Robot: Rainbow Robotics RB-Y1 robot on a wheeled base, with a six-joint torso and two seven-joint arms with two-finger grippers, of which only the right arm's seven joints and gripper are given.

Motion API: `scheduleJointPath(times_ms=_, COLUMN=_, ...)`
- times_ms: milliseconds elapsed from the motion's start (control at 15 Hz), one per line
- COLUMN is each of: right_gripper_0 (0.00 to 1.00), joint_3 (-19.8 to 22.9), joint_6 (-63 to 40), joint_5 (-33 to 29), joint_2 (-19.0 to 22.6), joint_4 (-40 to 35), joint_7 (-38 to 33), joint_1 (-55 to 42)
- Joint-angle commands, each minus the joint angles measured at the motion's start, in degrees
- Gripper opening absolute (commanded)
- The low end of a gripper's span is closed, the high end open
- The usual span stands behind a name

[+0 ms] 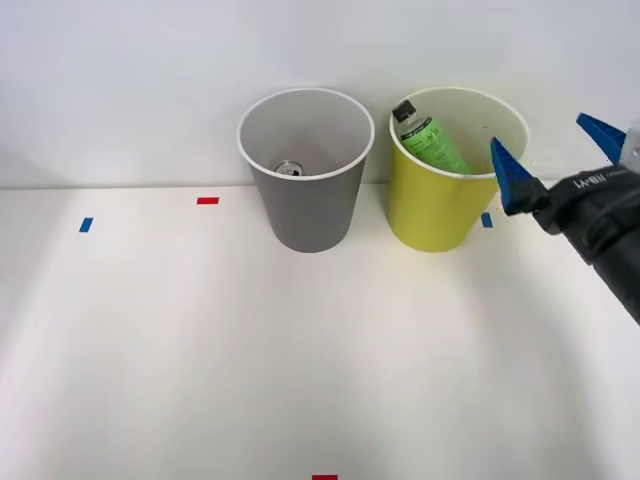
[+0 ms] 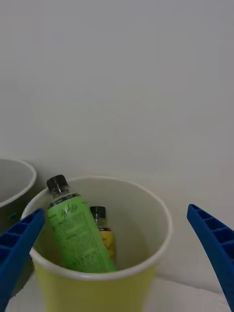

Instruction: Put cans in the gray bin, plastic bottles in the light green bin

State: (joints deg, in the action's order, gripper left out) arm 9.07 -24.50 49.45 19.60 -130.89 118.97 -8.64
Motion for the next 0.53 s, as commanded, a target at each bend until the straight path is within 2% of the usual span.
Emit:
scheduleJointPath(times_ms=67, right_gripper_0=1.00, joint_3=-0.28, joint_6=5.26, joint_5=-0.41, joint_2=-0.17, joint_4=-3.41, joint_7=0.39, joint_1=-8.94)
scheduleJointPath(times_ms=267, right_gripper_0=1.00, joint_3=-1.78, joint_6=10.53, joint_5=-0.41, joint_2=-0.17, joint_4=-3.41, joint_7=0.83, joint_1=-15.79)
scheduleJointPath(times_ms=533, right_gripper_0=1.00, joint_3=-2.74, joint_6=11.58, joint_5=-0.41, joint_2=-0.35, joint_4=-3.41, joint_7=1.09, joint_1=-22.12)
